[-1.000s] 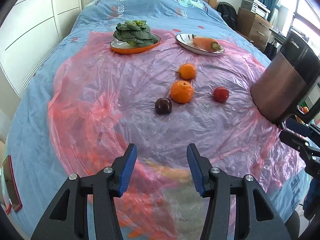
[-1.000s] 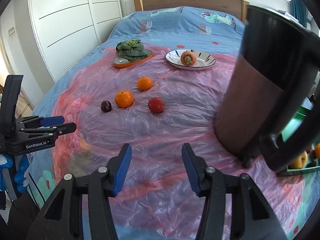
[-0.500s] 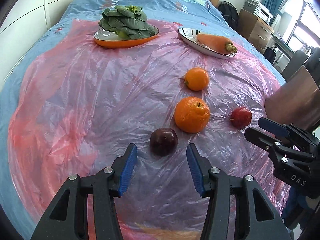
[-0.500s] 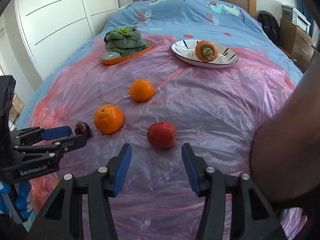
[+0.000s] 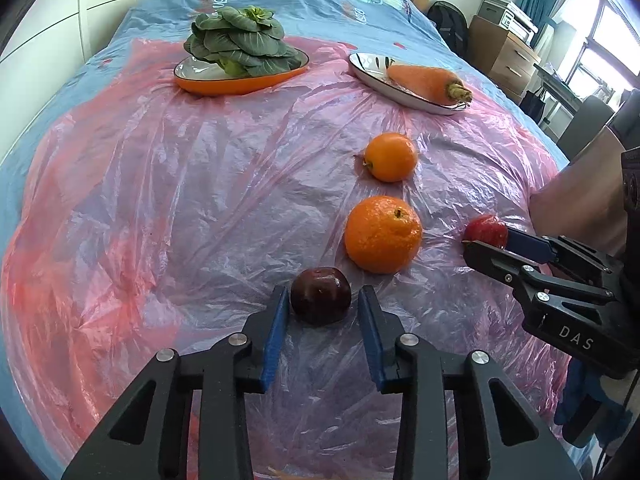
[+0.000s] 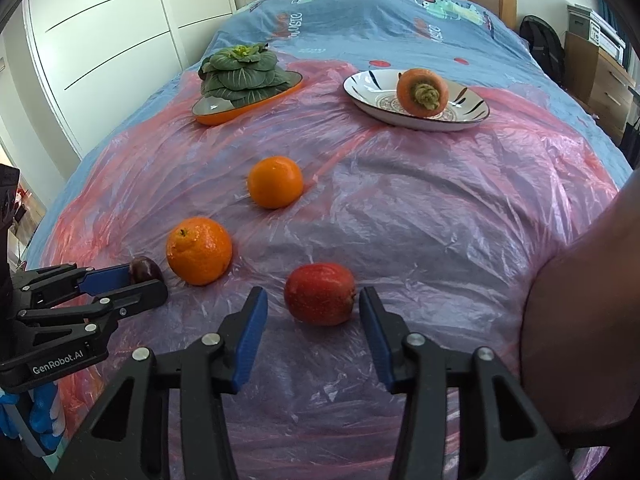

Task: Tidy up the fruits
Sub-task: 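Grasp the last red plum with the right tool while the left tool grasps the dark plum, then carry the red plum and dark plum over the green tray with both tools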

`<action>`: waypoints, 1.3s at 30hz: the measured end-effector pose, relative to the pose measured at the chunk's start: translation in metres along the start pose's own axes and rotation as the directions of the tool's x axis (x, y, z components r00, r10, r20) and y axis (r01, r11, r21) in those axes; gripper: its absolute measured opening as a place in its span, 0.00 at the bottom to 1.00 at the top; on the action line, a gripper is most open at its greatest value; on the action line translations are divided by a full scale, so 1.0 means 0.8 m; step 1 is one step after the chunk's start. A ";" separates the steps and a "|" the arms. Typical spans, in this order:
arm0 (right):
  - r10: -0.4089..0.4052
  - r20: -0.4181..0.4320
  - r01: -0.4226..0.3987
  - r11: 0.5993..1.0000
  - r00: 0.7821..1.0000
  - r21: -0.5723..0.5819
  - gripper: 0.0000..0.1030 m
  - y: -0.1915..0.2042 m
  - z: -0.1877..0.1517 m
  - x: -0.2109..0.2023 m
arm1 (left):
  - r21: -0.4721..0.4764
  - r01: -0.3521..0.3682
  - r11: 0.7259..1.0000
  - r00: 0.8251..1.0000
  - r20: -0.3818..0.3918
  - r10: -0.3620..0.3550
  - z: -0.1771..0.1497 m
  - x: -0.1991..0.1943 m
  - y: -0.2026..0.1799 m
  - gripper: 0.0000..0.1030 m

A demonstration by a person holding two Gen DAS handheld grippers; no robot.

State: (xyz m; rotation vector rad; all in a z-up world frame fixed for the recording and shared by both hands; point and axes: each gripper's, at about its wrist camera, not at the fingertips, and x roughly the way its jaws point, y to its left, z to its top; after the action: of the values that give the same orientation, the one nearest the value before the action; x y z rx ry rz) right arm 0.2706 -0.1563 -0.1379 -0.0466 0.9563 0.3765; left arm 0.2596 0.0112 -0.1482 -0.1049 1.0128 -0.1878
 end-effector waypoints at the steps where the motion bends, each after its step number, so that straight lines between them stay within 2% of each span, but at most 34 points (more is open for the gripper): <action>1: 0.000 -0.002 0.000 1.000 1.000 0.001 0.45 0.000 0.000 0.002 | 0.002 0.000 1.000 1.000 -0.001 0.000 0.000 0.001 -0.001 0.28; 4: -0.001 -0.005 0.001 1.000 1.000 0.004 0.32 0.000 0.000 0.005 | 0.003 0.003 1.000 1.000 -0.002 -0.003 0.001 0.002 0.000 0.25; 5: 0.002 -0.008 -0.002 1.000 1.000 0.006 0.30 -0.001 0.000 0.006 | 0.004 0.005 1.000 1.000 -0.002 -0.005 0.001 0.002 0.001 0.25; 14: 0.022 -0.008 -0.022 1.000 1.000 0.022 0.29 -0.005 -0.001 0.010 | 0.014 0.003 1.000 1.000 0.000 -0.003 -0.001 0.005 -0.001 0.24; 23: 0.030 0.031 -0.031 0.999 0.999 0.023 0.29 -0.003 0.001 -0.014 | 0.012 0.003 1.000 1.000 0.020 -0.004 0.002 -0.012 -0.004 0.24; 31: 0.049 0.058 -0.049 0.999 0.997 0.002 0.29 0.015 -0.003 -0.064 | 0.007 0.014 1.000 0.998 0.062 -0.014 0.003 -0.060 -0.008 0.24; 39: 0.071 0.078 -0.071 0.997 0.994 -0.002 0.29 0.035 -0.033 -0.140 | 0.027 0.035 0.999 0.992 0.117 -0.038 -0.015 -0.136 -0.024 0.24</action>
State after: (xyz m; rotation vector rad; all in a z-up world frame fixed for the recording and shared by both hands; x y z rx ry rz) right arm 0.1826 -0.1685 -0.0601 0.0030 0.8824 0.4404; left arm 0.1915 0.0148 -0.0609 -0.1108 0.8916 -0.2247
